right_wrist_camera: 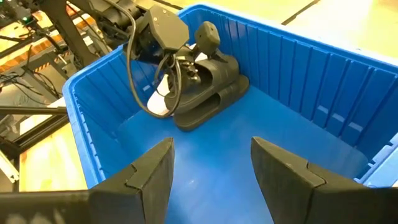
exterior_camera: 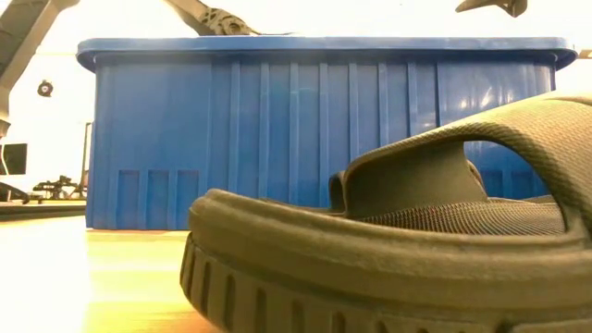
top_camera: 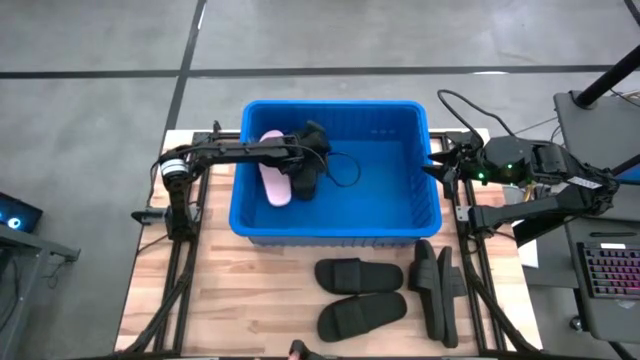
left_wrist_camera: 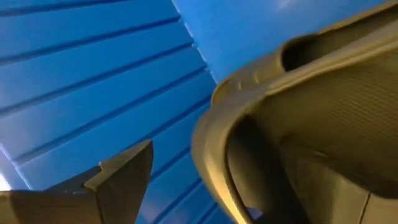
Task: Pick and place slides into bin
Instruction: Put the black slide into the bin
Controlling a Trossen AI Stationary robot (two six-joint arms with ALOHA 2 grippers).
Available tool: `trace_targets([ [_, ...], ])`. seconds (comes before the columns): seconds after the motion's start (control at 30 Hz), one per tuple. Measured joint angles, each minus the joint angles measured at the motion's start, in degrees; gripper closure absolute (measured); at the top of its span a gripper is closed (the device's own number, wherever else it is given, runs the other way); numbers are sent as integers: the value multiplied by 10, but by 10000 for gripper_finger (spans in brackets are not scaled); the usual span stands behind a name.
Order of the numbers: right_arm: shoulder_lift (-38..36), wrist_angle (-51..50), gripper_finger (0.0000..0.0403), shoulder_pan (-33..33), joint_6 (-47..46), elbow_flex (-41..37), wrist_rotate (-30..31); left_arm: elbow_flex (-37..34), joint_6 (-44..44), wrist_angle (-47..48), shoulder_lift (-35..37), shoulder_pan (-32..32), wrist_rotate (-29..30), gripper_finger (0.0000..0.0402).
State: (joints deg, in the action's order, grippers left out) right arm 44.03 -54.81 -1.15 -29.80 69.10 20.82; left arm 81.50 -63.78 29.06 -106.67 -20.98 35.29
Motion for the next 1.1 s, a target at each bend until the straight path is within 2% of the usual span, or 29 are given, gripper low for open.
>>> trace_targets([
  [0.33, 0, 0, 199, 0, 0, 0, 0, 32, 12, 71, 21, 29, -5, 61],
  [0.5, 0, 0, 199, 0, 0, 0, 0, 41, 60, 77, 47, 46, -13, 61],
  [0.7, 0, 0, 199, 0, 0, 0, -4, 38, 254, 92, 106, 83, -23, 61],
  [0.8, 0, 0, 199, 0, 0, 0, -17, 37, 360, 91, 154, 117, -50, 61],
  [0.93, 0, 1, 199, 0, 0, 0, -18, 42, 502, 78, 221, 169, -112, 61],
  [1.1, 0, 2, 200, 0, -2, 0, -18, 37, 742, -7, 287, 230, -226, 61],
])
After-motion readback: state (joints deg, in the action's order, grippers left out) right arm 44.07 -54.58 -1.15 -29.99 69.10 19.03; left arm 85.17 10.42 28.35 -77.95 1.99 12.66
